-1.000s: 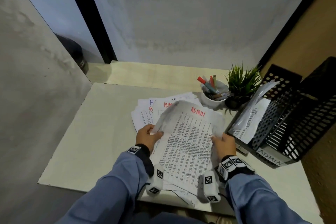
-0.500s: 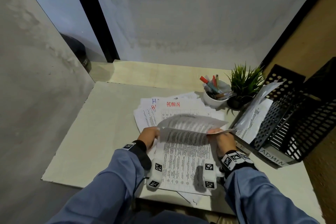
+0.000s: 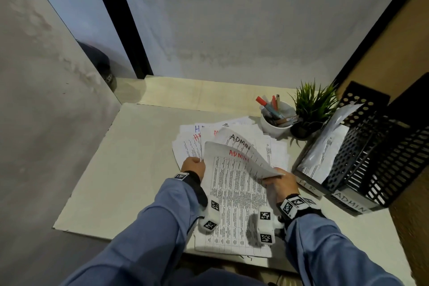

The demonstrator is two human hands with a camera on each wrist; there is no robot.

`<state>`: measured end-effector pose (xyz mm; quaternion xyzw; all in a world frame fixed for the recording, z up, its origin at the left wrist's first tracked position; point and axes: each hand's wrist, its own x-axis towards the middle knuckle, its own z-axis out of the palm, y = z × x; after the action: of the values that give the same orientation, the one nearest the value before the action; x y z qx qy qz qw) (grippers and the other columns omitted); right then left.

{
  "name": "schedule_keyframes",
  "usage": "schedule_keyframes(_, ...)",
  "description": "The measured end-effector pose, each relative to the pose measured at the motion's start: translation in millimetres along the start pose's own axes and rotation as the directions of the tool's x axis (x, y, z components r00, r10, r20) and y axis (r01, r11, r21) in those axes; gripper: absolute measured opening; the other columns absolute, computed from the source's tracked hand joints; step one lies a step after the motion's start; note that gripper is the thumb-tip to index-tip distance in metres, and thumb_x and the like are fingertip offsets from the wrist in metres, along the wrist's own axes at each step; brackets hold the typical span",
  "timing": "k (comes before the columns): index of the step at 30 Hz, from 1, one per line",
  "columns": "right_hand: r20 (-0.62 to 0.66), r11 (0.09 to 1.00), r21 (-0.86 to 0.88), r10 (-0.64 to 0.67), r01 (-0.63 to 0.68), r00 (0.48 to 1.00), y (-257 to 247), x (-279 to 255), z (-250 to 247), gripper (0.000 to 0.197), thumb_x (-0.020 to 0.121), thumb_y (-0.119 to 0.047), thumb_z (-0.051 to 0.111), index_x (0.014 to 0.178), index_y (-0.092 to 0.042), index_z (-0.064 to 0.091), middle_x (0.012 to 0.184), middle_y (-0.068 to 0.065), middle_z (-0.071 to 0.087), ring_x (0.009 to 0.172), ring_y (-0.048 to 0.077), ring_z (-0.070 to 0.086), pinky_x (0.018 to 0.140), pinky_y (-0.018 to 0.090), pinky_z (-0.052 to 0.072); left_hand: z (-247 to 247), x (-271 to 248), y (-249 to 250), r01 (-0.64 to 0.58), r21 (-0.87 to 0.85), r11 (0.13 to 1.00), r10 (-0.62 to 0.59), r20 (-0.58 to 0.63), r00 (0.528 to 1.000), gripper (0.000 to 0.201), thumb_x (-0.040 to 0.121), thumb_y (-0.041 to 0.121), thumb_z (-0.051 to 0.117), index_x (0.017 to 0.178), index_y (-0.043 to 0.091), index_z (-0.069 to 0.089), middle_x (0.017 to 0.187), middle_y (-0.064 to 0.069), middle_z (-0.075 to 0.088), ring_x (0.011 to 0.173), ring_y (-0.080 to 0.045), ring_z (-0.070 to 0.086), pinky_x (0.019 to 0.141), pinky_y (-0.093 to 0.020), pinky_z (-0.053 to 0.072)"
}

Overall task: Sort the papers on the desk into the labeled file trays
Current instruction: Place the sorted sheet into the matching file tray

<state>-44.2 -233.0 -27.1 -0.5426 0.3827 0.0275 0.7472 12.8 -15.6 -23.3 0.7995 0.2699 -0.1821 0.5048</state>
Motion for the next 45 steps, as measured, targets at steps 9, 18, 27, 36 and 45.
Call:
schedule_keyframes(9, -0.035, 0.995, 0.062, 0.074, -0.072, 0.997, 1.3, 14.6, -9.0, 0.039, 0.067, 0.027, 0.033, 0.053, -0.005, 0.051, 0.074, 0.015, 0.054, 0.080, 0.034, 0.055, 0.068, 0.036, 0.052, -7.7, 1.0, -6.9, -0.231, -0.192, 0.954, 0.235, -0.003, 0.972, 0.040, 0.078, -0.014, 0.050, 0.063, 0.016, 0.072, 0.055, 0.004, 0.064, 0.066, -0.026, 0.055, 0.067, -0.029, 0.046)
schedule_keyframes(18, -0.007, 0.982, 0.183, 0.055, -0.053, 0.998, -4.6, 20.8, -9.9, 0.020, 0.074, 0.016, 0.051, 0.069, -0.002, 0.059, 0.076, 0.014, 0.055, 0.074, 0.029, 0.051, 0.068, 0.038, 0.049, -15.0, 1.3, -10.2, -0.063, -0.434, 0.899, 0.127, 0.120, 0.985, 0.053, 0.070, -0.027, 0.039, 0.037, 0.008, 0.060, 0.071, -0.014, 0.070, 0.079, -0.033, 0.063, 0.065, -0.028, 0.054)
schedule_keyframes(27, 0.091, 0.994, -0.026, -0.103, 0.106, 0.990, -14.3, 10.2, -7.3, 0.017, 0.072, 0.030, 0.048, 0.072, 0.016, 0.057, 0.130, 0.014, 0.054, 0.108, 0.031, 0.054, 0.064, 0.028, 0.055, -15.6, -7.8, -4.7, -0.057, -0.459, 0.887, 0.163, 0.195, 0.967, 0.029, 0.081, -0.021, 0.048, 0.087, 0.002, 0.066, 0.057, 0.001, 0.069, 0.053, -0.015, 0.063, 0.053, -0.022, 0.053)
schedule_keyframes(36, 0.159, 0.948, -0.291, -0.086, 0.130, 0.984, -23.7, 19.2, -5.3, 0.039, 0.063, 0.028, 0.057, 0.069, -0.008, 0.072, 0.068, 0.005, 0.065, 0.084, 0.024, 0.054, 0.067, 0.030, 0.050, -21.7, -3.0, -0.7, -0.041, -0.178, 0.983, 0.110, 0.394, 0.912, 0.011, 0.091, 0.004, 0.052, 0.086, 0.002, 0.061, 0.074, -0.014, 0.059, 0.059, -0.022, 0.052, 0.057, -0.027, 0.044)
schedule_keyframes(45, -0.064, 0.967, -0.235, -0.119, 0.101, 0.991, -28.4, 9.9, -6.8, 0.026, 0.068, 0.019, 0.062, 0.067, -0.007, 0.063, 0.050, -0.004, 0.059, 0.059, 0.018, 0.047, 0.035, 0.010, 0.039, -29.3, -12.2, 1.0, -0.011, -0.215, 0.976, 0.135, 0.568, 0.812, 0.037, 0.074, -0.012, 0.061, 0.111, -0.009, 0.059, 0.112, -0.026, 0.064, 0.108, -0.039, 0.060, 0.098, -0.050, 0.047)
